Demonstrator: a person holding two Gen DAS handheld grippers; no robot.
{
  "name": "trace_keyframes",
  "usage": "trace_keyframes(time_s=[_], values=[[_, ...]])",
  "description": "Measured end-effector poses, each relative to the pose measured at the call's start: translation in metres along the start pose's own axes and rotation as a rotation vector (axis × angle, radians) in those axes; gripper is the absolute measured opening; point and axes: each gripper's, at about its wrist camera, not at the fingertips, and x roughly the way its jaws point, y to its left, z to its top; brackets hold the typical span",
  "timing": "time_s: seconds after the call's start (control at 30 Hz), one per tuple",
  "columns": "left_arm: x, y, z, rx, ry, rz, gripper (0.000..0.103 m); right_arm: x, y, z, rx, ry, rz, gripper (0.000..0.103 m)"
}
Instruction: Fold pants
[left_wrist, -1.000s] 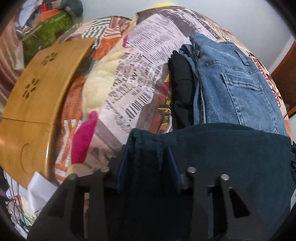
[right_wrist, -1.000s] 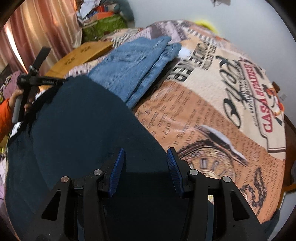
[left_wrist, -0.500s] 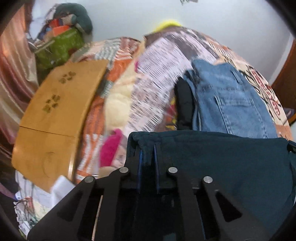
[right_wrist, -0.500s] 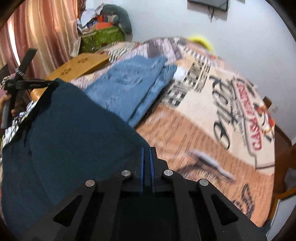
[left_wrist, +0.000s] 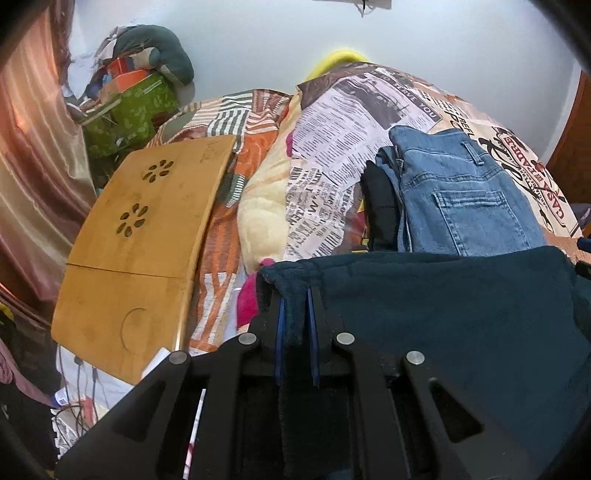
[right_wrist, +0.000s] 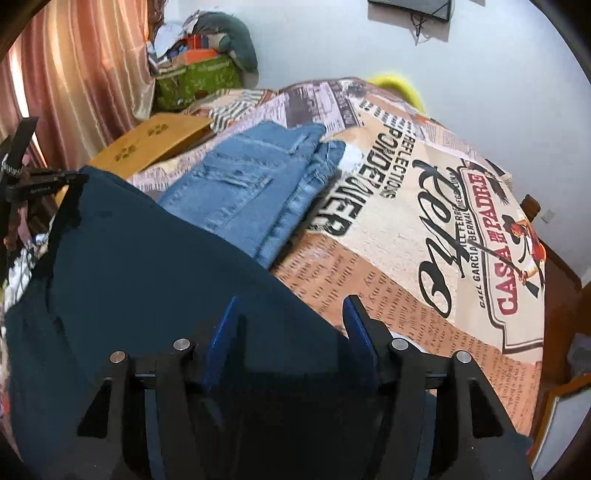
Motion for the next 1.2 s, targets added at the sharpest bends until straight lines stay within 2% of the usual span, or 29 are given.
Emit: trace_keyframes(time_s=[0.2, 0.3, 0.37, 0.47, 0.57, 0.7, 0.83, 1.2], values=[[0.018, -0.001, -0.002, -0.009, 0.019, 0.001, 0.011, 0.038, -0.014, -0.005, 0.05, 0.103, 0.078, 0.053], [0.024, -0.001, -0.004, -0.005, 0.022, -0.001, 0.011, 0.045, -0.014, -0.007, 0.064, 0.09, 0.098, 0.036], [0.028, -0.002, -0.004, 0.0, 0.024, 0.005, 0.011, 0.044, -0.011, -0.005, 0.046, 0.066, 0.092, 0.019], [0.033, -0.005, 0.0, -0.005, 0.028, 0.036, 0.011, 0.042, 0.001, -0.004, -0.023, 0.035, 0.048, 0.01], [0.028, -0.007, 0.008, -0.015, 0.001, 0.063, 0.011, 0.035, 0.013, 0.0, -0.115, -0.012, -0.042, 0.008], [0.009, 0.001, 0.016, -0.064, -0.054, 0.058, 0.011, 0.017, 0.005, 0.017, -0.087, -0.096, -0.128, 0.008], [-0.014, 0.008, 0.013, -0.093, -0.056, 0.001, 0.011, -0.005, 0.0, 0.018, -0.016, -0.109, -0.084, 0.008], [-0.11, 0.008, -0.022, -0.068, -0.091, -0.08, 0.011, -0.078, 0.029, -0.008, 0.039, -0.156, -0.03, 0.008]])
